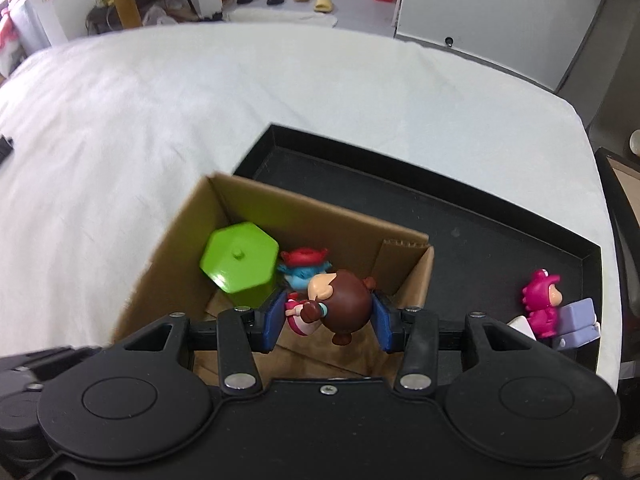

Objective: Organize rigid objects
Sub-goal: 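Carry the brown-haired doll with the right gripper over the box, then open the right gripper to drop the doll into the box, then move the right gripper to the white charger plug on the tray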

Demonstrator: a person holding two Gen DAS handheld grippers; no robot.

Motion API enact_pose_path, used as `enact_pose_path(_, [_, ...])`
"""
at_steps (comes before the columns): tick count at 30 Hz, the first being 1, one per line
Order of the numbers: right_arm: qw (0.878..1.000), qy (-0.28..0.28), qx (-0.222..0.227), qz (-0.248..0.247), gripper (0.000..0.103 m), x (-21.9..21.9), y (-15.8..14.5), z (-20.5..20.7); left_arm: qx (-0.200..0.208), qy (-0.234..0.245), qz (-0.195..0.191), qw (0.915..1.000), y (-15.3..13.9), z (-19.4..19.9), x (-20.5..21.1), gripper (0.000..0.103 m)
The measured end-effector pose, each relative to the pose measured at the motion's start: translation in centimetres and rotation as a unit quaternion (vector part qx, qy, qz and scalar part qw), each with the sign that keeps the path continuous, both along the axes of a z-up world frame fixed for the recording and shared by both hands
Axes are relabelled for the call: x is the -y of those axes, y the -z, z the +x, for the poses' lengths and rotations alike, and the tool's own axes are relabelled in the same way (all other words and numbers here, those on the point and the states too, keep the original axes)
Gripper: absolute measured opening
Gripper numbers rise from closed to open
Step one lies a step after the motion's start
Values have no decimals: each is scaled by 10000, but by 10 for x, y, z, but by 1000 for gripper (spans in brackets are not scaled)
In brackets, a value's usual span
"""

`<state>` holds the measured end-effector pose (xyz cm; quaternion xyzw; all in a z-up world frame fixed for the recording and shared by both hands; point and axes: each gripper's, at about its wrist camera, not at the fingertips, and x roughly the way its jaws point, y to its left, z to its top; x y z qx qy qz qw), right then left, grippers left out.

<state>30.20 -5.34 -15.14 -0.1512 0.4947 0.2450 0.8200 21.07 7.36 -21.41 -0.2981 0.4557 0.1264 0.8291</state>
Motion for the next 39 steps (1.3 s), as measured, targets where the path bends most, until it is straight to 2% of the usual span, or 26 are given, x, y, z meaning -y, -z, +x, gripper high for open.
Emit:
enact_pose_path(3, [9997, -39, 61, -212, 46, -4, 7, 0, 16, 13, 1, 10000, 0, 0, -1, 22])
enact_pose_path(6, [9996, -31, 151, -230, 48, -3, 1, -3, 29, -7, -6, 10000, 0, 0, -1, 23])
enact_pose_path(16, [9997, 149, 191, 82, 48, 18, -25, -6, -16, -8, -153, 9999, 1, 0, -1, 23])
enact_pose_path(25, [9975, 499, 395, 309, 49, 62, -51, -7, -44, -24, -185, 9998, 0, 0, 1, 23])
enact_pose_path(32, [9936, 973, 298, 489, 49, 102, -45, -5, -49, -86, -274, 9996, 1, -1, -1, 23])
enact_pose_path(39, [9858, 1479, 107, 793, 54, 135, -27, -6, -52, -124, -213, 9997, 0, -1, -1, 23])
